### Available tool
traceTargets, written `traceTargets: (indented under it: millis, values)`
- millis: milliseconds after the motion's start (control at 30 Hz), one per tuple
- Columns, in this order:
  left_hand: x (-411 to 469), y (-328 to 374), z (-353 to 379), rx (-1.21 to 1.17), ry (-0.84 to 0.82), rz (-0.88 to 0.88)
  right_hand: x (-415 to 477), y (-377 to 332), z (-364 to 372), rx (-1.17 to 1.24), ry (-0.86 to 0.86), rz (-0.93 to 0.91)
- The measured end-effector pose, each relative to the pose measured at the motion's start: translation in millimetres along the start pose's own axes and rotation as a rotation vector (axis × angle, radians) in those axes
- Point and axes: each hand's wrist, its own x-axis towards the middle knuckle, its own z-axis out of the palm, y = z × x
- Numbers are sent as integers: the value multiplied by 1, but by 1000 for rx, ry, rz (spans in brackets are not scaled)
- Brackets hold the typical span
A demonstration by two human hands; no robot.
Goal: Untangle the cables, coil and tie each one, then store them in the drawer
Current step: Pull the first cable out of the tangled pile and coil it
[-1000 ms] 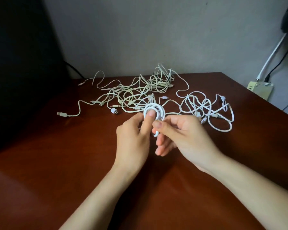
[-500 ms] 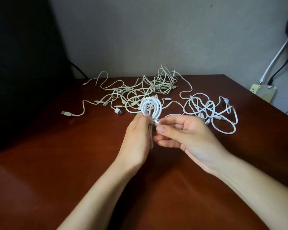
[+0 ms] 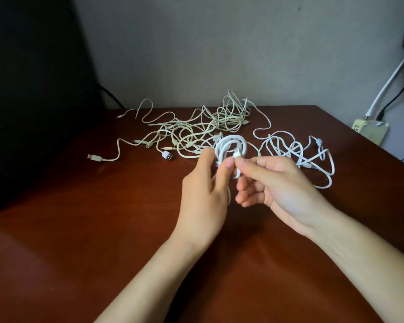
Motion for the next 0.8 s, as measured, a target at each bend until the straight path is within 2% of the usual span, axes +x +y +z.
traceTargets:
  millis: [200,333,533,667,800]
  values:
    - [-1,-3,-3,100,-27,74,-1,1,-1,12,4,15]
    - [0,-10,-4,127,-101,101,2,4,-3,-77,86,-23]
    - [1,-9,-7,20,-129,39,10,14,-6,-314,291,-266]
    - [1,-8,-6,-38,-148,16,9,17,-3,-278,195,-358]
    - [-2,-6,-1,-110,-149,-15,10,16,-2,-240,174,-387]
